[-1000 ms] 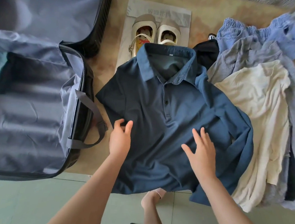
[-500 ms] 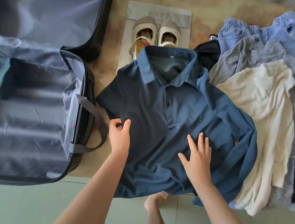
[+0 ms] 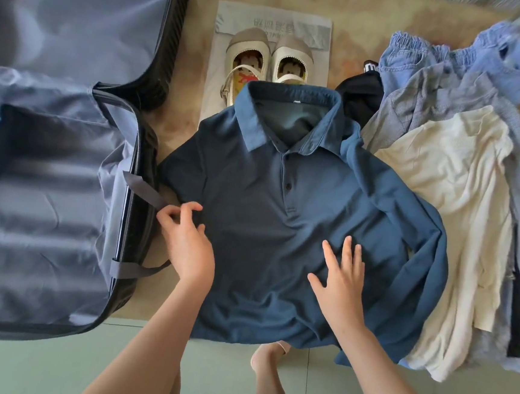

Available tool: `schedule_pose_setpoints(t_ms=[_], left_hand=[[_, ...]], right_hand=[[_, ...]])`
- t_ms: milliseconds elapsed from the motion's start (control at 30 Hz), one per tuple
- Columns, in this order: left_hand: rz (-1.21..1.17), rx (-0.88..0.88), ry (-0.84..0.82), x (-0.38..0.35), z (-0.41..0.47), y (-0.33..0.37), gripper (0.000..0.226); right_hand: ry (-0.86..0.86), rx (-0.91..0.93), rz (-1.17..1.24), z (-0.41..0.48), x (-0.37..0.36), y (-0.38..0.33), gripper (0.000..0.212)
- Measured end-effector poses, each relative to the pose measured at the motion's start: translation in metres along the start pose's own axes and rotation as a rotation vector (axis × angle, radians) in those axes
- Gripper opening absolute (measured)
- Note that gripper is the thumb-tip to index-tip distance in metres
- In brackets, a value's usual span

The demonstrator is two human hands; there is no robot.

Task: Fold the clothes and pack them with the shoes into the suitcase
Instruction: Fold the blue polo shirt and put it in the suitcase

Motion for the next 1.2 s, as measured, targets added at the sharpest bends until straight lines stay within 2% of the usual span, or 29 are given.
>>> schedule_pose_setpoints(t_ms=[100, 167, 233, 300, 400, 467, 533, 633, 700, 800, 933, 1067, 1200], left_hand=[[0.186, -0.072, -0.068, -0.010, 0.001, -0.007, 0.060], [0.276, -0.200, -0.070, -0.011, -0.002, -0.004, 0.068], [0.320, -0.378, -0.089, -0.012, -0.006, 0.005, 0.069], [0.333, -0.535, -0.193, -0.018, -0.012, 0.014, 0.062], [0.431, -0.515, -0.541, -0.041, -0.018, 0.008, 0.069], [0.527, -0.438, -0.619, -0.050, -0.016, -0.001, 0.075], [0.602, -0.375, -0.632, -0.050, -0.009, -0.005, 0.077], [0.648, -0.354, -0.643, -0.048, 0.008, -0.005, 0.084], [0.649, -0.340, -0.646, -0.046, 0.020, -0.004, 0.091], [0.665, -0.317, -0.668, -0.044, 0.034, -0.001, 0.099], [0.649, -0.292, -0.676, -0.044, 0.036, 0.002, 0.101], [0.556, -0.417, -0.541, -0.045, 0.024, 0.014, 0.095], [0.504, -0.498, -0.528, -0.052, 0.028, 0.037, 0.087]], right_hand=[[0.051, 0.031, 0.067, 0.005, 0.009, 0.000, 0.060], [0.159, 0.066, 0.106, 0.013, 0.022, 0.003, 0.053], [0.273, 0.055, 0.104, 0.027, 0.041, 0.009, 0.052], [0.354, -0.004, 0.109, 0.046, 0.060, 0.019, 0.057], [0.398, -0.104, 0.096, 0.078, 0.081, 0.035, 0.073], [0.381, -0.147, 0.037, 0.099, 0.089, 0.042, 0.081], [0.366, -0.160, -0.011, 0.119, 0.097, 0.045, 0.077], [0.362, -0.168, -0.042, 0.142, 0.112, 0.046, 0.046], [0.423, -0.188, -0.054, 0.157, 0.125, 0.051, 0.031], [0.509, -0.285, 0.057, 0.182, 0.151, 0.066, 0.037], [0.376, -0.364, 0.034, 0.197, 0.153, 0.079, 0.026], [0.309, -0.243, 0.154, 0.195, 0.141, 0.054, 0.041], [0.228, -0.148, 0.142, 0.203, 0.135, 0.021, 0.082]])
Point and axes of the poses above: each hand's wrist, its own z-axis towards the middle knuckle, its own x-axis out of the back of the hand, y = z × x, the point moved 3 cm from there along z, towards the middle knuckle
